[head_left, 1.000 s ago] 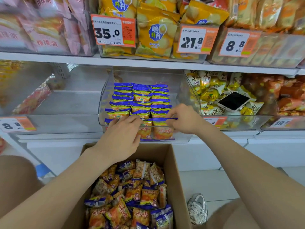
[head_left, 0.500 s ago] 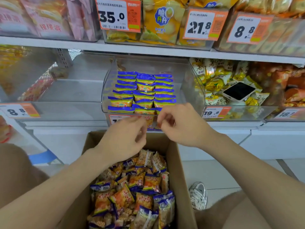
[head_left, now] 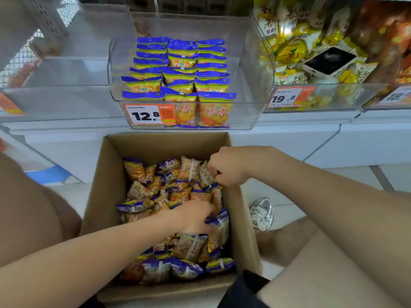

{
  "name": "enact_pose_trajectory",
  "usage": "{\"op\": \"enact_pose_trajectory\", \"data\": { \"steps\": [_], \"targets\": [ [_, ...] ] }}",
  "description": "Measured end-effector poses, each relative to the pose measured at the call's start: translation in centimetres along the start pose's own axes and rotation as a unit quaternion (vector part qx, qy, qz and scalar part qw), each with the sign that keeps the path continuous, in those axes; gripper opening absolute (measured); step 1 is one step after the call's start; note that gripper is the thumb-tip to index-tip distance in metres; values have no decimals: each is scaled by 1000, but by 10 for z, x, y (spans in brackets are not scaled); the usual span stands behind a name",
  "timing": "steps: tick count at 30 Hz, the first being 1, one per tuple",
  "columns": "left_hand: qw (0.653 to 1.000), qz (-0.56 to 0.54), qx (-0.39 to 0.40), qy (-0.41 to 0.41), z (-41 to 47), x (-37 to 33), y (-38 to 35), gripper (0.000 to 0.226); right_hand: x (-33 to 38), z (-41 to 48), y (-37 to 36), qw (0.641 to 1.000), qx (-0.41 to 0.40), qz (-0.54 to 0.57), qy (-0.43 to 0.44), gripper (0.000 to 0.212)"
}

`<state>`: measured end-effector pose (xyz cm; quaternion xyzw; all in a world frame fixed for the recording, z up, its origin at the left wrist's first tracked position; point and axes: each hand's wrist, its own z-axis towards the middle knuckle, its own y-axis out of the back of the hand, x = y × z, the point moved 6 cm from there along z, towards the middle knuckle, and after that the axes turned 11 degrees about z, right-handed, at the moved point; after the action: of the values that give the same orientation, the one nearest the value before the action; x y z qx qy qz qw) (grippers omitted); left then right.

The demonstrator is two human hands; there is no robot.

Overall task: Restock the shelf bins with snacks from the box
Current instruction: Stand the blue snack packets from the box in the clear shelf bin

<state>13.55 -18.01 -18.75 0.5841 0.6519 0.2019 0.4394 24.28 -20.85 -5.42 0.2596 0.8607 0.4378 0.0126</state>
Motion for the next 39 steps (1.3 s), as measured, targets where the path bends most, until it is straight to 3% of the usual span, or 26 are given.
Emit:
{"op": "enact_pose_trajectory", "data": {
  "steps": [4,7,10,11,15,17,20,21,25,29,32,35,39],
  "targets": [
    [1000,-14,-9,19,7,-5,-3,34,-7,-1,4,1000,-17,4,0,26],
    [988,-134,-36,62,-1,5,21,22,-13,-6,9,1000,-7,7,-23,27],
    [956,-263,-77,105,-19,16,60,23,-11,-28,28,1000,-10,2,-15,18],
    [934,-325,-90,117,-27,16,74,25,-11,-36,35,1000,-14,3,-7,20],
    [825,-509,-175,172,-66,19,129,28,-9,-63,55,994,-49,89,46,80],
    [767,-586,-196,172,-86,18,150,22,-5,-67,63,983,-96,127,90,82],
    [684,-683,-209,146,-109,16,175,19,0,-73,84,941,-222,206,148,59],
    [682,-684,-218,144,-115,16,183,22,0,-77,92,921,-263,237,163,47],
    [749,-563,-321,140,-130,23,214,35,-15,-91,118,865,-324,353,148,10],
    [780,-517,-348,54,-131,15,229,22,-24,-94,122,810,-307,482,130,32],
    [781,-493,-380,45,-129,18,234,20,-25,-90,123,782,-307,530,117,42],
    [814,-363,-450,59,-132,21,246,23,-29,-90,130,778,-331,523,104,39],
    [856,-72,-502,101,-131,16,266,34,-55,-97,153,774,-520,362,6,24]
  ]
}}
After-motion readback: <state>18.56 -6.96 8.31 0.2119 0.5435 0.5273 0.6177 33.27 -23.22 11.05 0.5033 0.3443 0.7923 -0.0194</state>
